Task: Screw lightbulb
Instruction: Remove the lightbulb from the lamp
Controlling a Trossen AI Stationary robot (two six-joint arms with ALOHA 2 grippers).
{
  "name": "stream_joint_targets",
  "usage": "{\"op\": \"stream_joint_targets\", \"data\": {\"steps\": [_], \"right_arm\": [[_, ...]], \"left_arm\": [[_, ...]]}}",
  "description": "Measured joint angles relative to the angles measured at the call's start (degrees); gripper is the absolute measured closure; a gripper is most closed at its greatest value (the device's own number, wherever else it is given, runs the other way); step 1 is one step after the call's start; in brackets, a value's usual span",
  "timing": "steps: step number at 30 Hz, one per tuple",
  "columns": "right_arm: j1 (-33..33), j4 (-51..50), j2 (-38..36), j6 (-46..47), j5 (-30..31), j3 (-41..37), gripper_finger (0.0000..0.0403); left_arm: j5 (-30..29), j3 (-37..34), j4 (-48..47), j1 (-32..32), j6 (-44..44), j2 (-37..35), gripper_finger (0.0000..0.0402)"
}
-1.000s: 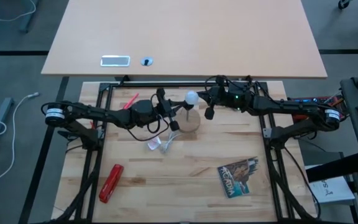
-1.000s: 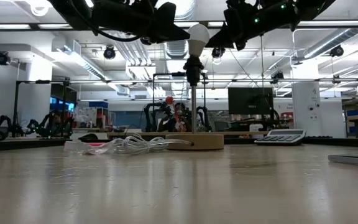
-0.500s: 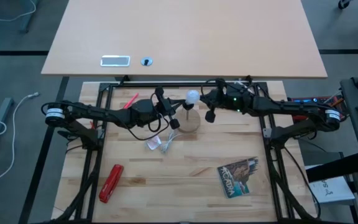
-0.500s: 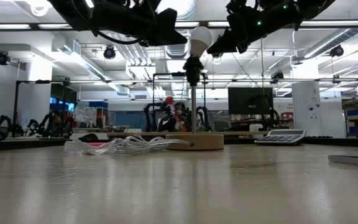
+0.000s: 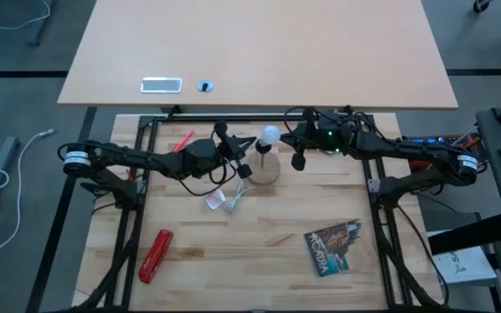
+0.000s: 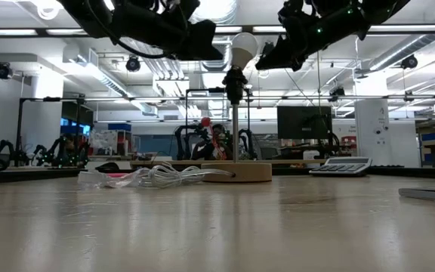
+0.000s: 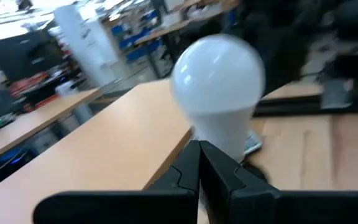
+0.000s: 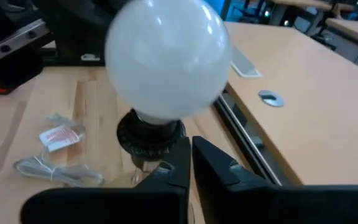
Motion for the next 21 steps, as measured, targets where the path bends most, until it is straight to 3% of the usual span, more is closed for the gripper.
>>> {"op": "stream_joint_targets", "data": {"steps": [4,12,21], "right_arm": [[-1.2,-1.4,0.0,-0.5,-0.7,-0.1,0.0364],[-5.3,4.3,0.0,-0.2,-17.0,-3.4,0.0271],[-6.1,22.5,2.2,3.4,-18.0,-8.0,0.0186]], "left_arm": [[-2.0,0.0,-1.5,0.0,0.0,0.0,0.0402],[-1.4,0.0,-1.7,0.0,0.0,0.0,0.0402],[-0.7,0.0,-1.5,0.1,-0.1,0.0,0.0402]]}}
